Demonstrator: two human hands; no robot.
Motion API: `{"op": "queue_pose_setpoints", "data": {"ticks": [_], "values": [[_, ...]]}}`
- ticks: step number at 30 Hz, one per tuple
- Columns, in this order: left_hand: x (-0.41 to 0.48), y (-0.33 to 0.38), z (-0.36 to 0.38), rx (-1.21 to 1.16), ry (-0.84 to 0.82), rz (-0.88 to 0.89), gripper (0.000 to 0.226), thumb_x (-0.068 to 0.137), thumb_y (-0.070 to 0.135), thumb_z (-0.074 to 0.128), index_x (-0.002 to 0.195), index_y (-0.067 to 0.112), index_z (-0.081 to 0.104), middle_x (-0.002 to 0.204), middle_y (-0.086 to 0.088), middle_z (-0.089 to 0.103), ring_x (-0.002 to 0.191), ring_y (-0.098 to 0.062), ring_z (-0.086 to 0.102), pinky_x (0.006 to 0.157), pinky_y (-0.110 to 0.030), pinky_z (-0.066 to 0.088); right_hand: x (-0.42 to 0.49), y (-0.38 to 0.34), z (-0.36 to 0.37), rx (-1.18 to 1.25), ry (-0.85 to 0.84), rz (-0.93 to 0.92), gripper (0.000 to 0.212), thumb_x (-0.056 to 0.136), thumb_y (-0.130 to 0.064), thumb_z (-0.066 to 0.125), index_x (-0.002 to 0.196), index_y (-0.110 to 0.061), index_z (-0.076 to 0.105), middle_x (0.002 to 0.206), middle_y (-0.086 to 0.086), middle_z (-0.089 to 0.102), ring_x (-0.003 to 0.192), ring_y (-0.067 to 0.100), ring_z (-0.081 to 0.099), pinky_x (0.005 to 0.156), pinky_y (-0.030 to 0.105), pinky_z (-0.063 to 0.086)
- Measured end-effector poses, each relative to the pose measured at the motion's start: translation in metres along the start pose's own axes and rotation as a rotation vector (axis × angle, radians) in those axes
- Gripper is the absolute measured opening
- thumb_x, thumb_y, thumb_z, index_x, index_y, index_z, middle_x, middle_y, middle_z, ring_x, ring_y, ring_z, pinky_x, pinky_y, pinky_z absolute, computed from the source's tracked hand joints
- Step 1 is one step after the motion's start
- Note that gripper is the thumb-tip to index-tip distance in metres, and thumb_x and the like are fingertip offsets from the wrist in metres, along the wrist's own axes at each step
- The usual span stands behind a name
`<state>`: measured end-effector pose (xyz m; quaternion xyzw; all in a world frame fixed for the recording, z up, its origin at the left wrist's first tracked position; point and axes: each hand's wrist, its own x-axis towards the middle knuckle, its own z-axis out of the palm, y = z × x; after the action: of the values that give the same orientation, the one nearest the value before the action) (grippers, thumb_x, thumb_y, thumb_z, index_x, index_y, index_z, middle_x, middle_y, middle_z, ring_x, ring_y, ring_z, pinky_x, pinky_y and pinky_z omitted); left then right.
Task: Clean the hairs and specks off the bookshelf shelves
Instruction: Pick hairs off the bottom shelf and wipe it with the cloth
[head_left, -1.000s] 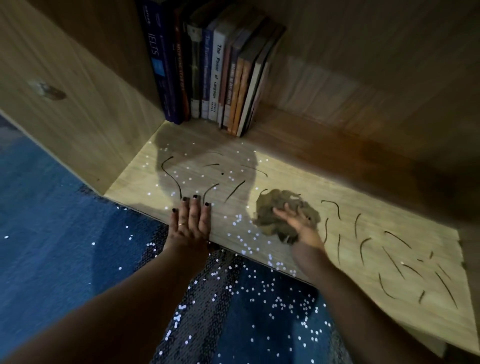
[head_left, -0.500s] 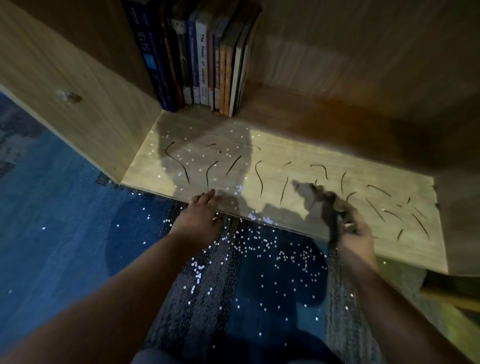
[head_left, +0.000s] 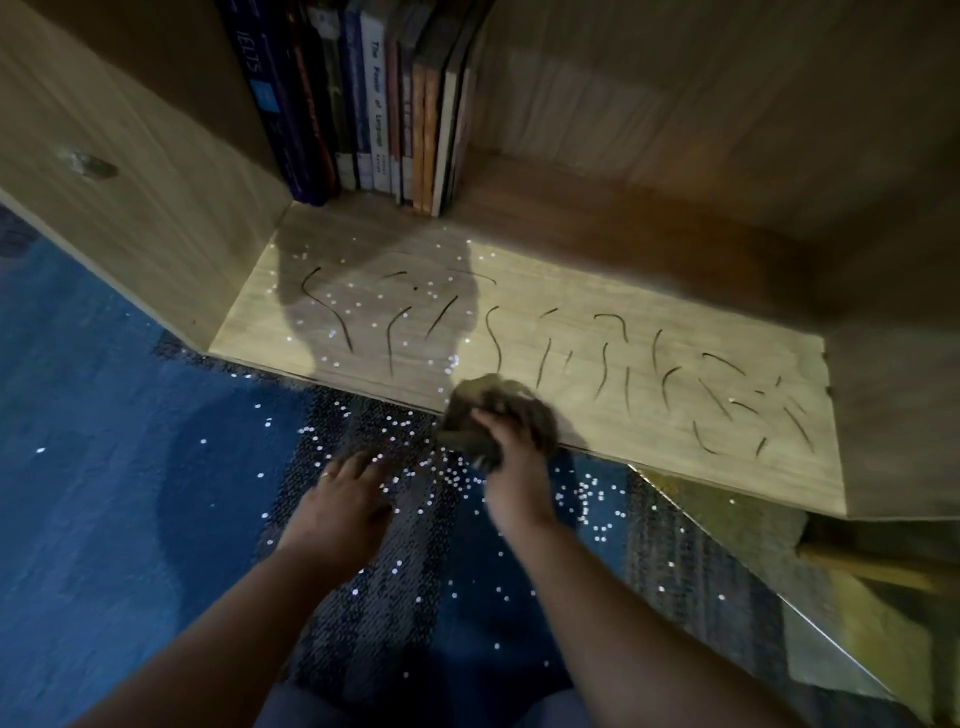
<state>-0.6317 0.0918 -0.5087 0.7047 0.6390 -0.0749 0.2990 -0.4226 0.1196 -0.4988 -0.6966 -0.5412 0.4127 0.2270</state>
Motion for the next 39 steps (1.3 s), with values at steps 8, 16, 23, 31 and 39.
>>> {"op": "queue_pose_setpoints", "data": {"ticks": [8,16,23,31,39], "values": [[-0.003,0.004,0.012,0.036,-0.078,-0.036,0.061,0.096,0.041,0.05,0.152,0.025,0.029,0.159,0.001,0.023,0.144,-0.025,0.022,0.111,-0.041,0.037,-0.007,-0.01,-0.05,0.331,0.021,-0.032,0.04,0.098,-0.01,0.05,0.122,-0.042,0.058,0.118,-0.024,0.057,0.107,-0.003,0.055,0.088,0.021,0.048],[0.003,0.04,0.022,0.023,-0.085,0.047,0.059,0.097,0.041,0.047,0.152,0.03,0.027,0.158,0.004,0.023,0.143,-0.022,0.025,0.112,-0.037,0.037,0.032,0.092,-0.212,0.562,0.544,0.167,0.041,0.093,0.009,0.047,0.128,-0.011,0.056,0.117,-0.001,0.064,0.104,0.017,0.062,0.086,0.033,0.056],[-0.012,0.082,0.042,0.047,-0.152,0.108,0.056,0.098,0.036,0.047,0.15,0.03,0.029,0.159,0.007,0.018,0.146,-0.019,0.017,0.114,-0.036,0.033,0.07,0.139,-0.243,0.148,0.625,0.232,0.024,0.099,-0.005,0.045,0.115,-0.007,0.063,0.094,-0.001,0.068,0.096,0.016,0.059,0.068,0.014,0.048],[-0.01,0.091,0.05,0.068,-0.196,0.165,0.056,0.096,0.041,0.048,0.148,0.037,0.031,0.161,0.007,0.015,0.148,-0.019,0.015,0.116,-0.036,0.03,0.024,0.071,-0.135,0.016,0.119,-0.041,0.039,0.097,-0.008,0.05,0.133,-0.024,0.052,0.122,-0.001,0.055,0.091,0.005,0.059,0.071,0.018,0.051],[-0.002,0.083,0.045,0.094,-0.204,0.169,0.053,0.098,0.038,0.047,0.148,0.029,0.033,0.159,0.006,0.02,0.145,-0.018,0.021,0.115,-0.033,0.03,-0.024,0.028,-0.111,0.163,-0.042,-0.197,0.043,0.097,-0.009,0.049,0.118,-0.046,0.051,0.123,-0.012,0.055,0.106,-0.001,0.055,0.08,0.01,0.046]]}}
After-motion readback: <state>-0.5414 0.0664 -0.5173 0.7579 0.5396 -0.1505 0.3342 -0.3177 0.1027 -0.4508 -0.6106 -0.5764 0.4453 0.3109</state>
